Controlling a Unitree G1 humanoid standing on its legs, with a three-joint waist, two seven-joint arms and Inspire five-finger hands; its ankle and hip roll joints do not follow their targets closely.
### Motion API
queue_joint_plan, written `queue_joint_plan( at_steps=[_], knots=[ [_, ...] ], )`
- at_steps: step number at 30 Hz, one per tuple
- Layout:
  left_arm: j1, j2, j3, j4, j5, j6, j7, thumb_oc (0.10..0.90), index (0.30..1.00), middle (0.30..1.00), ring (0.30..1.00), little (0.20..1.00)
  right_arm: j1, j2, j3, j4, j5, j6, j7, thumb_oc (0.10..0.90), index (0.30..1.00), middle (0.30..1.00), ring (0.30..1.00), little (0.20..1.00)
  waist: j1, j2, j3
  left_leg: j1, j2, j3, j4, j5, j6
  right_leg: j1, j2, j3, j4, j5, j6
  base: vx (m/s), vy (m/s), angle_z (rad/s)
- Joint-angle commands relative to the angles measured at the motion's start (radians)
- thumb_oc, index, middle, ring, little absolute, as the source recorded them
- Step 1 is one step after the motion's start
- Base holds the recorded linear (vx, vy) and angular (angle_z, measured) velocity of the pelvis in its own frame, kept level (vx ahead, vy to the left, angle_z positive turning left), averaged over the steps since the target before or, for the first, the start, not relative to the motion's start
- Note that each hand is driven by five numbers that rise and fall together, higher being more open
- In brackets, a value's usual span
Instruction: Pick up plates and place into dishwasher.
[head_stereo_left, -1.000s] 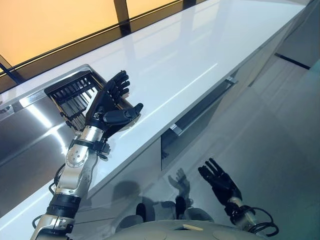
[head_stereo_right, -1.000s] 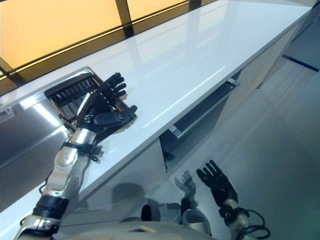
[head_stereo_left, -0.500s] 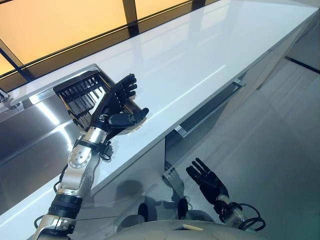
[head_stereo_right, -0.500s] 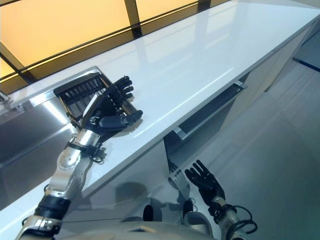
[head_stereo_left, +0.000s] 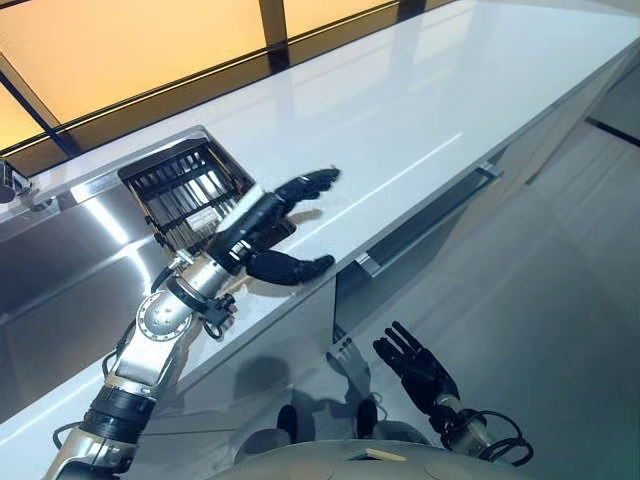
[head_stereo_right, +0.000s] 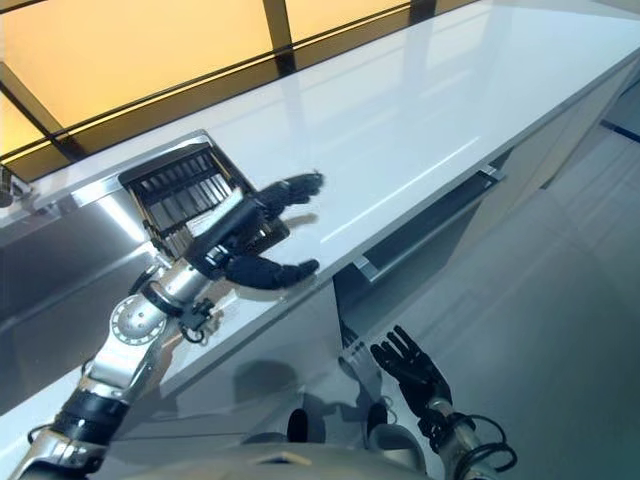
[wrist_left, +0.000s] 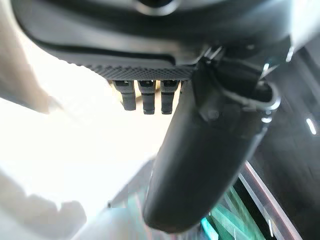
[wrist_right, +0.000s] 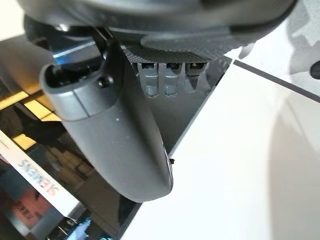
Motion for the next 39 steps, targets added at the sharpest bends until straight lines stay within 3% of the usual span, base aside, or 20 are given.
queue_joint_plan(
  at_steps=[1,6,13,18,19,20,22,23,24,25,27,29,31,32,33,39],
  knots=[
    [-0.143,-0.018,-0.003,-0.120,-0.063,-0.091,-0.042,0.800,0.900,0.900,0.900,0.900,-0.061,-0.003,0.013,0.005,0.006,-0.065,0.030,0.800,0.900,0.900,0.900,0.900,0.014,0.000,-0.033,0.048,-0.084,0.107,0.014,-0.115,0.062,0.018,0.009,0.048,0.112,-0.143,0.051,-0.01,-0.053,0.13],
    [-0.220,-0.057,-0.068,-0.139,-0.047,-0.053,-0.039,0.800,0.900,0.900,0.900,0.900,-0.080,0.008,0.044,0.009,-0.011,-0.057,0.017,0.800,0.900,0.900,0.900,0.900,0.008,-0.003,-0.036,0.053,-0.082,0.104,0.017,-0.118,0.061,0.021,0.013,0.047,0.113,-0.146,0.048,0.00,-0.075,0.05],
    [-0.233,-0.066,-0.081,-0.148,-0.049,0.011,-0.012,0.800,0.900,0.900,0.900,0.900,-0.091,0.000,0.069,0.024,-0.043,-0.040,0.027,0.800,0.900,0.900,0.900,0.900,0.019,-0.010,-0.041,0.044,-0.064,0.097,0.035,-0.111,0.038,0.033,0.027,0.038,0.096,-0.146,0.033,-0.01,-0.160,0.05],
    [-0.179,-0.060,-0.049,-0.137,-0.066,0.025,-0.006,0.800,0.900,0.900,0.900,0.900,-0.093,-0.011,0.069,0.028,-0.058,-0.016,0.027,0.800,0.900,0.900,0.900,0.900,0.046,-0.007,-0.028,0.002,-0.043,0.101,0.020,-0.046,-0.004,0.049,0.036,0.008,0.063,-0.130,0.025,-0.05,-0.174,0.14],
    [-0.169,-0.055,-0.041,-0.130,-0.091,0.020,-0.006,0.800,0.900,0.900,0.900,0.900,-0.097,-0.019,0.062,0.034,-0.060,-0.015,0.025,0.800,0.900,0.900,0.900,0.900,0.052,-0.004,-0.021,-0.024,-0.043,0.130,0.015,-0.026,-0.018,0.056,0.037,-0.013,0.053,-0.126,0.027,-0.14,-0.084,0.47],
    [-0.169,-0.059,-0.039,-0.112,-0.134,0.005,-0.034,0.800,0.900,0.900,0.900,0.900,-0.101,-0.028,0.044,0.037,-0.043,-0.018,0.016,0.800,0.900,0.900,0.900,0.900,0.049,-0.005,-0.012,-0.049,-0.039,0.210,0.043,-0.026,-0.027,0.057,0.028,-0.062,0.053,-0.124,0.028,-0.20,-0.085,0.71],
    [-0.176,-0.067,-0.042,-0.085,-0.187,-0.009,-0.076,0.800,0.900,0.900,0.900,0.900,-0.119,-0.042,0.017,0.051,-0.014,-0.026,-0.003,0.800,0.900,0.900,0.900,0.900,0.032,-0.027,-0.003,-0.068,-0.021,0.360,0.196,-0.091,-0.013,0.048,-0.003,-0.141,0.068,-0.124,0.016,-0.24,-0.040,1.01],
    [-0.177,-0.069,-0.043,-0.081,-0.189,-0.012,-0.078,0.800,0.900,0.900,0.900,0.900,-0.122,-0.044,0.013,0.055,-0.011,-0.027,-0.003,0.800,0.900,0.900,0.900,0.900,0.030,-0.030,-0.002,-0.074,-0.017,0.376,0.226,-0.109,-0.009,0.046,-0.006,-0.148,0.070,-0.124,0.014,-0.20,-0.028,1.22],
    [-0.184,-0.083,-0.057,-0.061,-0.195,-0.021,-0.085,0.800,0.900,0.900,0.900,0.900,-0.139,-0.057,-0.009,0.087,0.016,-0.036,-0.001,0.800,0.900,0.900,0.900,0.900,0.023,-0.046,0.000,-0.068,-0.013,0.406,0.369,-0.200,0.004,0.043,-0.024,-0.167,0.084,-0.130,0.010,-0.17,-0.009,1.46],
    [-0.183,-0.090,-0.060,-0.050,-0.202,-0.028,-0.090,0.800,0.900,0.900,0.900,0.900,-0.149,-0.062,-0.024,0.108,0.032,-0.045,0.008,0.800,0.900,0.900,0.900,0.900,0.022,-0.052,0.002,-0.059,-0.019,0.400,0.439,-0.232,0.012,0.028,-0.031,-0.176,0.100,-0.127,0.008,-0.27,0.000,1.56],
    [-0.177,-0.092,-0.056,-0.033,-0.210,-0.044,-0.097,0.800,0.900,0.900,0.900,0.900,-0.148,-0.065,-0.036,0.123,0.050,-0.057,0.022,0.800,0.900,0.900,0.900,0.900,0.019,-0.057,0.002,-0.054,-0.038,0.378,0.479,-0.212,0.014,-0.010,-0.040,-0.197,0.128,-0.114,-0.003,-0.25,0.025,1.07],
    [-0.164,-0.097,-0.048,-0.022,-0.207,-0.067,-0.123,0.800,0.900,0.900,0.900,0.900,-0.136,-0.063,-0.052,0.128,0.063,-0.067,0.023,0.800,0.900,0.900,0.900,0.900,0.017,-0.036,-0.005,-0.001,-0.073,0.324,0.419,-0.208,-0.005,-0.041,-0.023,-0.209,0.153,-0.114,-0.004,-0.18,0.060,1.25],
    [-0.160,-0.089,-0.044,-0.020,-0.219,-0.083,-0.138,0.800,0.900,0.900,0.900,0.900,-0.129,-0.064,-0.065,0.129,0.074,-0.074,0.019,0.800,0.900,0.900,0.900,0.900,0.009,-0.024,-0.011,0.045,-0.094,0.315,0.344,-0.234,0.002,-0.067,-0.013,-0.213,0.160,-0.104,0.006,-0.16,0.100,1.38],
    [-0.164,-0.081,-0.043,-0.021,-0.234,-0.088,-0.154,0.800,0.900,0.900,0.900,0.900,-0.126,-0.065,-0.085,0.129,0.090,-0.082,0.011,0.800,0.900,0.900,0.900,0.900,-0.001,-0.016,-0.017,0.087,-0.110,0.322,0.218,-0.263,0.018,-0.089,-0.002,-0.223,0.153,-0.089,0.018,-0.18,0.147,1.05],
    [-0.167,-0.075,-0.046,-0.025,-0.227,-0.090,-0.150,0.800,0.900,0.900,0.900,0.900,-0.128,-0.065,-0.095,0.132,0.097,-0.083,0.003,0.800,0.900,0.900,0.900,0.900,-0.003,-0.013,-0.020,0.099,-0.122,0.304,0.169,-0.264,0.027,-0.108,0.003,-0.219,0.149,-0.077,0.028,-0.20,0.159,0.92],
    [-0.174,-0.048,-0.069,-0.045,-0.236,-0.080,-0.191,0.800,0.900,0.900,0.900,0.900,-0.146,-0.051,-0.103,0.137,0.099,-0.078,-0.033,0.800,0.900,0.900,0.900,0.900,-0.012,-0.007,-0.005,0.087,-0.150,0.245,0.069,-0.214,0.061,-0.195,0.019,-0.162,0.150,-0.002,0.084,-0.15,0.098,0.29]
  ],
)
